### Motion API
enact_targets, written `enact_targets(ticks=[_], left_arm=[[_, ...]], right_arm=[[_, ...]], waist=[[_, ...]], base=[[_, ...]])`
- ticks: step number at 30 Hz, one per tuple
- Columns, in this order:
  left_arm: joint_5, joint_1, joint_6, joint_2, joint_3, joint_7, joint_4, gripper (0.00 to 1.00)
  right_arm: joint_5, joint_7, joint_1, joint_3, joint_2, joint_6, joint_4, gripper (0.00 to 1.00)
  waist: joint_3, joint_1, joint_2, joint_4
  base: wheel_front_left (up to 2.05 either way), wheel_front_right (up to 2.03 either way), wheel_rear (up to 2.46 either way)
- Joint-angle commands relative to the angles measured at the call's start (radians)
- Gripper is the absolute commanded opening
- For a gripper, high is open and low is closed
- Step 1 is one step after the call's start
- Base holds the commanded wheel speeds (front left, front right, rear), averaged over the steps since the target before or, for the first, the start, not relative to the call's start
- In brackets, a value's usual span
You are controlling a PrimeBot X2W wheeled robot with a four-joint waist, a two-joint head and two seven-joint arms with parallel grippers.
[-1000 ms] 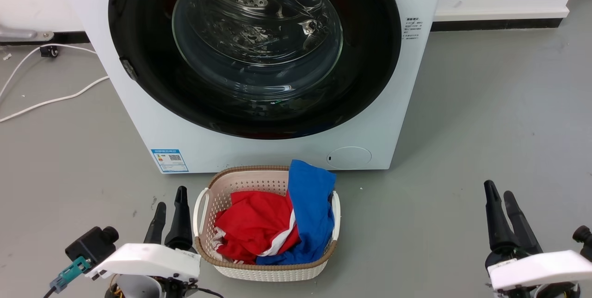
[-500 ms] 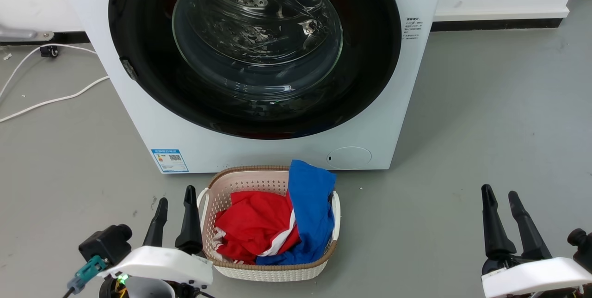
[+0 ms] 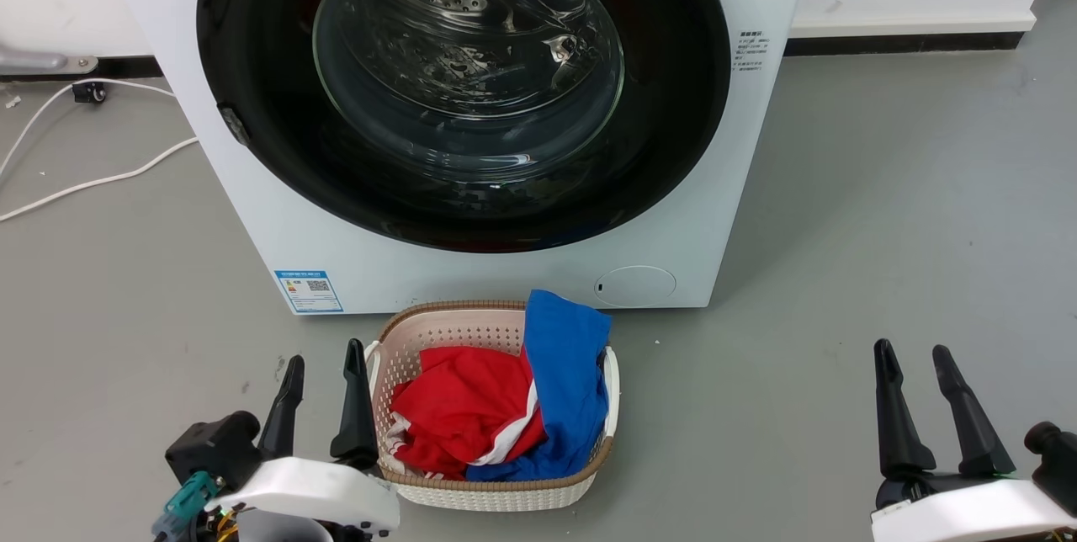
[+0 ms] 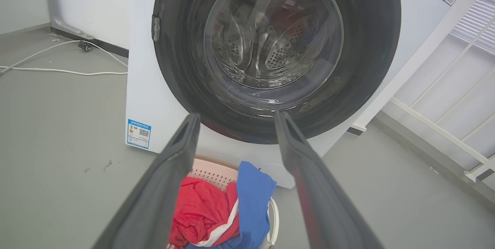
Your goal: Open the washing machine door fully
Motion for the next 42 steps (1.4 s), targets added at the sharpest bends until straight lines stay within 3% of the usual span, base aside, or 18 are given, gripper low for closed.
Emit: enact_targets(ticks=[1,11,27,42], left_arm=[[0.033,0.002,0.006,0.004,-0.005,-0.011,-0.016,1.0],[0.128,0.016,0.005,-0.001,-0.015,-0.035,-0.032,1.0],[0.244,0.042,-0.036,-0.018,-0.005,-0.072,-0.031,1.0],[0.339,0.059,-0.033,-0.023,0.001,-0.1,-0.02,1.0]], right_arm=[[-0.031,-0.012,0.008,-0.001,-0.001,0.002,-0.019,1.0],[-0.116,-0.035,0.025,-0.003,0.0,0.002,-0.04,1.0],[-0.236,-0.073,0.052,-0.006,0.0,0.002,-0.066,1.0],[-0.307,-0.098,0.075,-0.01,0.001,0.003,-0.072,1.0]], waist=[[0.0,0.0,0.0,0.0],[0.0,0.0,0.0,0.0],[-0.006,0.0,0.0,0.0],[-0.008,0.0,0.0,0.001]], base=[[0.0,0.0,0.0],[0.0,0.0,0.0],[0.0,0.0,0.0],[0.0,0.0,0.0]])
